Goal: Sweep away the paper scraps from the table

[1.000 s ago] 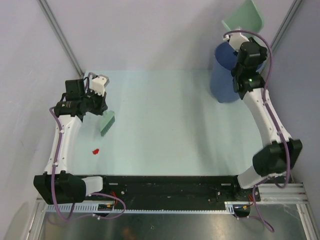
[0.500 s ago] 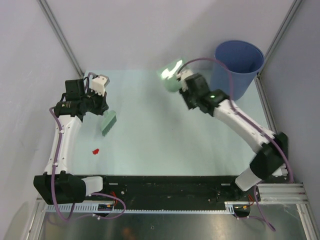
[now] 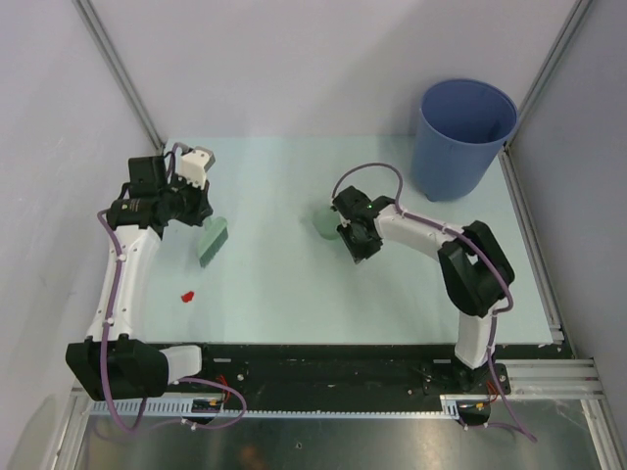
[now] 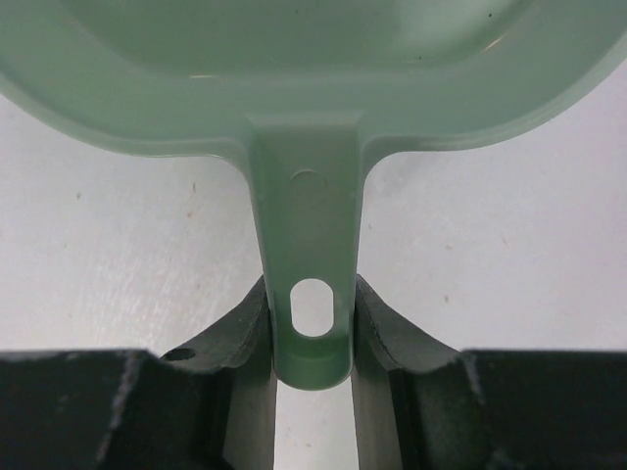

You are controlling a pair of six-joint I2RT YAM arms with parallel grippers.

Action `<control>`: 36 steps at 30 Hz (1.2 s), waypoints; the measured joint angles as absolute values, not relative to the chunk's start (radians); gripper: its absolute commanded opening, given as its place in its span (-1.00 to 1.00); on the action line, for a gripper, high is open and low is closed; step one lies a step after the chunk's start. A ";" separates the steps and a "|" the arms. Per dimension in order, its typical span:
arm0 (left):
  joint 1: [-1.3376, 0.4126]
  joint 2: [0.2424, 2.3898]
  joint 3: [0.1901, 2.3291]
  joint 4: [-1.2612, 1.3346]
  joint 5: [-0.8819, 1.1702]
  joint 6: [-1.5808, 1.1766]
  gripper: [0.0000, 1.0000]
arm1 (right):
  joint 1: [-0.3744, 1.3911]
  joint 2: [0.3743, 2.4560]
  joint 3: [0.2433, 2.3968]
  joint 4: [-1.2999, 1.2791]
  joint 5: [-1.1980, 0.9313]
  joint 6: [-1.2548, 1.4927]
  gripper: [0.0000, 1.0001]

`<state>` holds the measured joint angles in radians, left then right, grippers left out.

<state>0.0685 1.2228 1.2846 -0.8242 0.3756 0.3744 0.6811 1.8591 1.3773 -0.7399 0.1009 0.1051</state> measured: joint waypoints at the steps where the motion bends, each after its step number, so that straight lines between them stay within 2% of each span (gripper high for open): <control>1: 0.069 1.223 1.283 -0.825 0.373 0.374 -1.00 | 0.683 1.882 1.377 -0.728 0.098 0.111 -1.00; 2: 0.069 1.223 1.282 -0.825 0.372 0.375 -1.00 | 0.684 1.899 1.377 -0.722 0.097 0.115 -0.98; 5: 0.068 1.223 1.281 -0.825 0.370 0.375 -0.99 | 0.687 1.950 1.369 -0.706 0.090 0.129 -0.72; 6: 0.068 1.223 1.281 -0.825 0.370 0.375 -0.99 | 0.690 1.959 1.365 -0.703 0.088 0.133 -0.49; 8: 0.068 1.224 1.281 -0.825 0.370 0.375 -1.00 | 0.693 1.960 1.365 -0.695 0.084 0.139 -0.28; 9: 0.068 1.224 1.281 -0.825 0.370 0.374 -0.99 | 0.694 1.960 1.365 -0.693 0.081 0.140 0.15; 10: 0.068 1.224 1.281 -0.824 0.369 0.374 -1.00 | 0.697 1.960 1.365 -0.688 0.080 0.142 0.98; 18: 0.051 1.227 1.285 -0.825 0.366 0.374 -1.00 | 0.717 1.938 1.354 -0.684 0.104 0.150 0.99; 24: -0.051 1.259 1.344 -0.824 0.289 0.373 -1.00 | 0.744 1.757 1.339 -0.707 0.176 0.149 0.99; 29: -0.252 1.313 1.412 -0.793 0.086 0.366 -1.00 | 0.726 1.553 1.316 -0.697 0.241 0.149 0.99; 36: -0.661 1.441 1.435 -0.661 -0.310 0.430 -0.99 | 0.564 1.401 1.194 -0.700 0.271 0.163 1.00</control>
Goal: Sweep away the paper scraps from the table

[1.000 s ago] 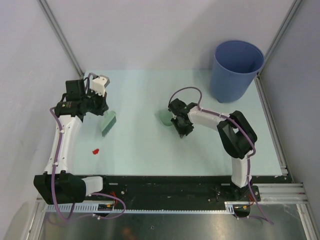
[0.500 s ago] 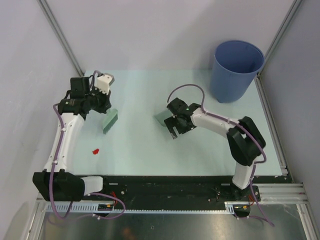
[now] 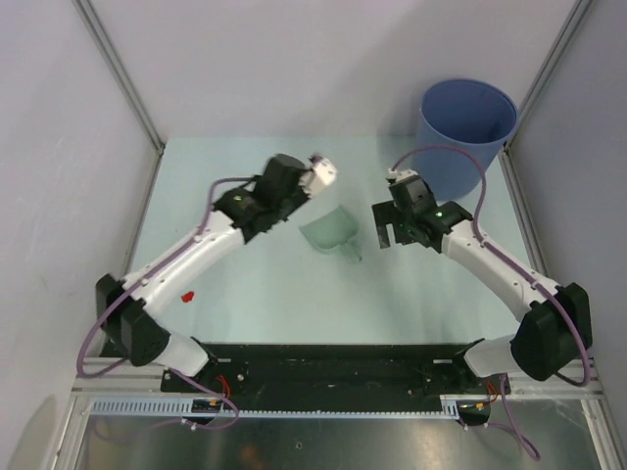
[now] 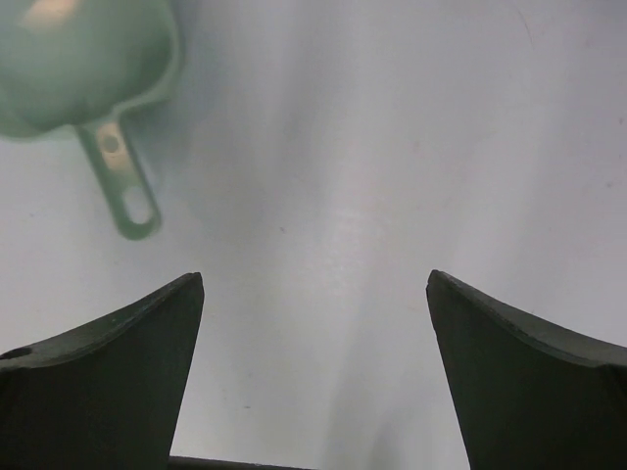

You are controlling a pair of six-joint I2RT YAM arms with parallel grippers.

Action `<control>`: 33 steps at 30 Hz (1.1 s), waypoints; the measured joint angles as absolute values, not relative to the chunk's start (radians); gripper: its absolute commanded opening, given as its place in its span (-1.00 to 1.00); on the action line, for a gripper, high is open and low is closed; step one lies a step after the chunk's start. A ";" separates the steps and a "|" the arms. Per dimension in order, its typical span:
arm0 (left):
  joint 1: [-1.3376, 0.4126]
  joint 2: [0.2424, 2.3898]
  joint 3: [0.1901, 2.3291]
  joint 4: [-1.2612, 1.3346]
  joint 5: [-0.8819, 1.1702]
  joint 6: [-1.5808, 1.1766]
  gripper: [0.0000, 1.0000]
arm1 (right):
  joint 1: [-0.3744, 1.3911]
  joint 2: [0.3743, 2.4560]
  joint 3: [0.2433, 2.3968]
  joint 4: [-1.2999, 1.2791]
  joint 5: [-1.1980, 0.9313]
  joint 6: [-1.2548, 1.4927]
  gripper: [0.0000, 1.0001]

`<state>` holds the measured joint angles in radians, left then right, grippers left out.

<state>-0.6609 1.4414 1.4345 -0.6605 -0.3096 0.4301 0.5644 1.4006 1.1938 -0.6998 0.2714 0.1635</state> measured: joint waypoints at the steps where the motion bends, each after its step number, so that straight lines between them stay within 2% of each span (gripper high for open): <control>1: -0.708 1.468 1.435 -0.633 -0.355 0.448 -1.00 | 0.538 1.384 1.173 -0.704 0.271 0.165 1.00; 10: -0.987 1.729 1.428 -0.406 -0.616 0.594 -1.00 | 0.369 1.248 1.087 -0.715 0.209 0.165 1.00; 16: -1.023 1.861 1.443 -0.263 -0.688 0.683 -0.96 | 0.325 1.222 1.049 -0.726 0.203 0.162 1.00; 17: -1.023 1.882 1.448 -0.249 -0.690 0.690 -0.85 | 0.319 1.220 1.044 -0.728 0.197 0.162 1.00; 18: -1.023 1.900 1.450 -0.238 -0.688 0.693 -0.52 | 0.312 1.217 1.039 -0.730 0.192 0.162 0.99; 20: -1.021 1.926 1.449 -0.236 -0.667 0.698 -0.31 | 0.299 1.209 1.033 -0.729 0.178 0.161 1.00; 21: -1.021 1.932 1.449 -0.239 -0.650 0.705 -0.09 | 0.289 1.204 1.031 -0.729 0.174 0.162 1.00; 22: -1.022 1.934 1.447 -0.247 -0.629 0.700 0.03 | 0.279 1.201 1.029 -0.729 0.174 0.162 1.00; 25: -1.025 1.932 1.446 -0.276 -0.550 0.672 0.29 | 0.250 1.197 1.027 -0.728 0.174 0.161 0.99; 26: -1.026 1.932 1.446 -0.287 -0.526 0.661 0.49 | 0.242 1.196 1.027 -0.729 0.174 0.161 0.99; 33: -1.025 1.845 1.446 -0.361 -0.351 0.598 0.63 | 0.205 1.174 1.022 -0.728 0.170 0.157 1.00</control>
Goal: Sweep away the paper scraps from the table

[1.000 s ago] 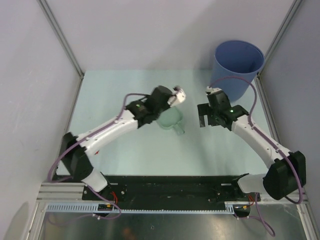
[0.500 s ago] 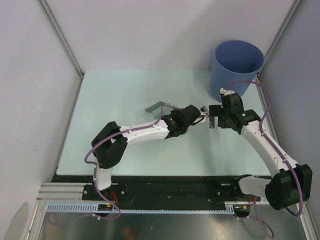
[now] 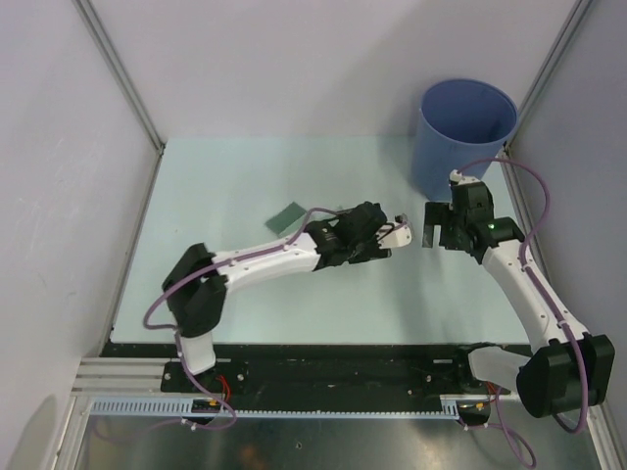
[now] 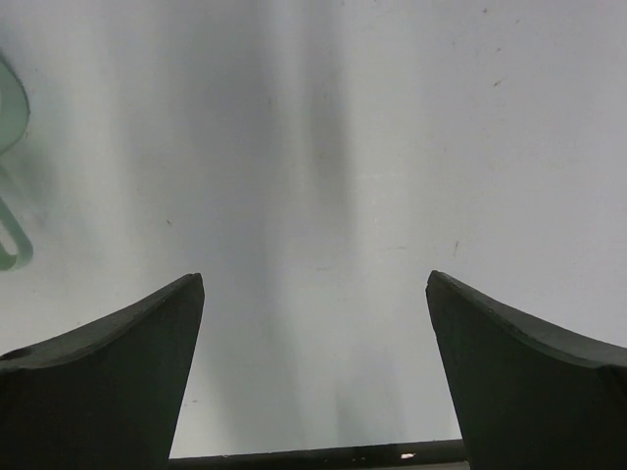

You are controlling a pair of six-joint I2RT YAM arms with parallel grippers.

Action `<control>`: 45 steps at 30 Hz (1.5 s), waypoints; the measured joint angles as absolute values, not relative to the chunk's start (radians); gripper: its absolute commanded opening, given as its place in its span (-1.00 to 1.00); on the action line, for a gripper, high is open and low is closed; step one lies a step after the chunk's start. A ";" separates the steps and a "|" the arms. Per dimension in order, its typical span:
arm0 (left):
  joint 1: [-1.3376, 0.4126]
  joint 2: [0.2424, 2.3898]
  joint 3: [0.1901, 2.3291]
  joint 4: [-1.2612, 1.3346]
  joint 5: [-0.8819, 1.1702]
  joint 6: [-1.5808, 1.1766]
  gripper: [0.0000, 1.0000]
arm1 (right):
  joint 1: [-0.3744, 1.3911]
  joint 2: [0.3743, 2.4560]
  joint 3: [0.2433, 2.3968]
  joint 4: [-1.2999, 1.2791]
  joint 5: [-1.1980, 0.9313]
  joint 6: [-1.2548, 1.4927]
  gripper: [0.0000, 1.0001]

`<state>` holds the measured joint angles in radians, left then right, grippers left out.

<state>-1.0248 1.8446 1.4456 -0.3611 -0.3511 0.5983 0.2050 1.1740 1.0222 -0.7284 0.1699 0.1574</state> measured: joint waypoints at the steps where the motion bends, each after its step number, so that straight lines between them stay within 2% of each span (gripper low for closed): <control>1: -1.024 1.821 1.446 -0.366 -0.326 0.590 0.63 | 0.203 1.171 1.022 -0.728 0.168 0.157 1.00; 8: -0.923 1.573 1.445 -0.422 -0.051 0.473 0.64 | 0.196 1.161 1.013 -0.720 0.117 0.152 0.99; 10: -0.826 1.502 1.431 -0.422 0.020 0.435 0.66 | 0.196 1.145 0.995 -0.703 0.101 0.149 0.99; 15: -0.461 1.364 1.336 -0.416 0.195 0.326 0.75 | 0.196 1.042 0.900 -0.574 0.089 0.160 0.99; 22: -0.101 1.229 0.947 -0.198 0.227 0.215 0.98 | 0.191 0.884 0.656 -0.192 0.155 0.161 1.00; 26: 0.041 1.200 0.708 0.008 0.217 0.144 0.99 | 0.157 0.843 0.421 0.146 0.214 0.152 0.99; 29: 0.084 1.189 0.550 0.182 0.201 0.108 0.99 | 0.119 0.881 0.237 0.442 0.244 0.149 1.00; 32: 0.096 1.185 0.375 0.410 0.187 0.080 1.00 | 0.101 1.008 0.111 0.694 0.270 0.136 0.99; 38: 0.098 1.240 0.228 0.748 0.198 0.032 1.00 | 0.099 1.142 0.105 0.984 0.254 0.060 0.99; 45: 0.024 1.317 0.146 1.095 0.194 0.046 0.99 | 0.101 1.146 0.113 1.041 0.245 0.006 1.00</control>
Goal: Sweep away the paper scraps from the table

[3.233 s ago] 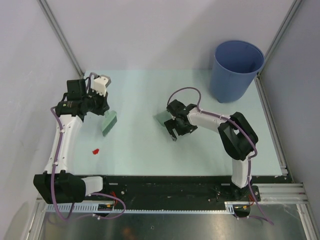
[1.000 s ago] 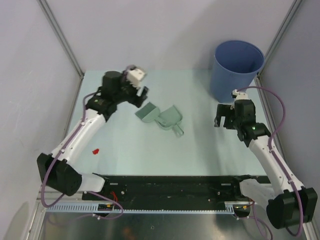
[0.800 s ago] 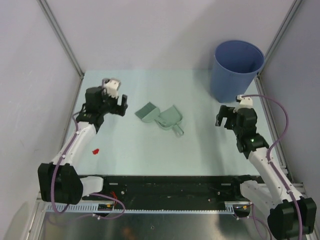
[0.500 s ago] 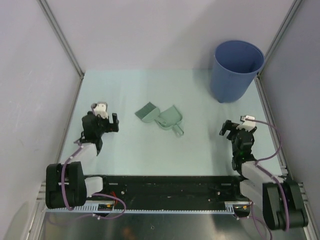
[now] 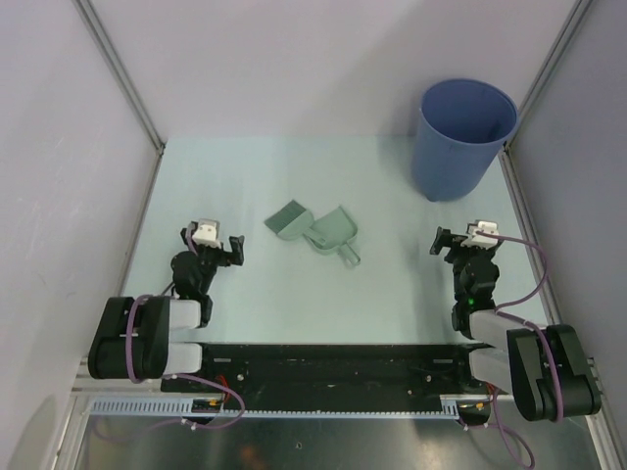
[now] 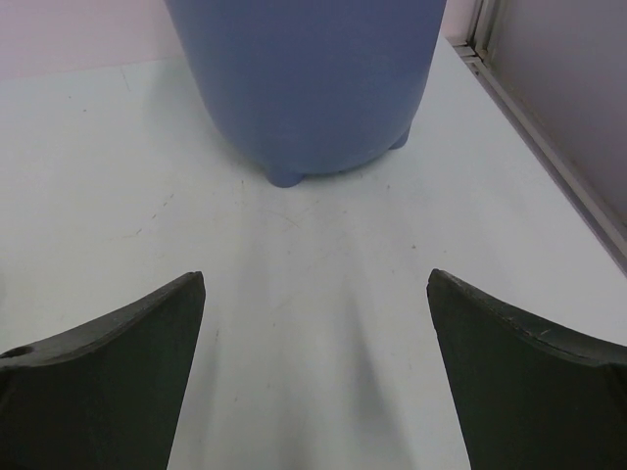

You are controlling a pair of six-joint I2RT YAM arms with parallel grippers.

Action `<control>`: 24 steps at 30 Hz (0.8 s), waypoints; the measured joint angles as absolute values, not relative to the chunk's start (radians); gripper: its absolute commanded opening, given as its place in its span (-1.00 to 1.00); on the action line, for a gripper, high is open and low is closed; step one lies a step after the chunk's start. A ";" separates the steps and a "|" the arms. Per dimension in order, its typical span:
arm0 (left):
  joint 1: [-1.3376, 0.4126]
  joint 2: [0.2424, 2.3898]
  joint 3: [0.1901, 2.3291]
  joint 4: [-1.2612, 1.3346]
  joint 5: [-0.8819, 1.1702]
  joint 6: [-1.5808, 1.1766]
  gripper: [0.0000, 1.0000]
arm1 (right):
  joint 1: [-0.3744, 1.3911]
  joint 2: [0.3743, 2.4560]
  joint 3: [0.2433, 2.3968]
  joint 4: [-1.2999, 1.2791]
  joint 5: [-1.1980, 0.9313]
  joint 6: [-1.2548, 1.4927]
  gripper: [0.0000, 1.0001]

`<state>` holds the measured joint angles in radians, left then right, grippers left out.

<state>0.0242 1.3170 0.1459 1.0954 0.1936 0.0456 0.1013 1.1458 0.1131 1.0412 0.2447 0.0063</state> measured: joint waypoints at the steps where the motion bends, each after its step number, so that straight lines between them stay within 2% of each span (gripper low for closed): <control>1: 0.017 1.326 0.139 1.102 0.193 0.050 0.99 | 0.101 1.145 0.113 1.042 0.242 0.003 0.99; 8: 0.010 1.338 0.132 1.156 0.175 0.053 0.99 | 0.101 1.152 0.113 1.041 0.209 -0.016 0.99; 16: 0.010 1.338 0.132 1.174 0.167 0.054 0.99 | 0.113 1.481 0.110 1.208 0.183 -0.038 0.99; 24: 0.010 1.338 0.132 1.180 0.167 0.054 0.99 | 0.068 1.477 0.160 1.196 0.136 -0.026 0.99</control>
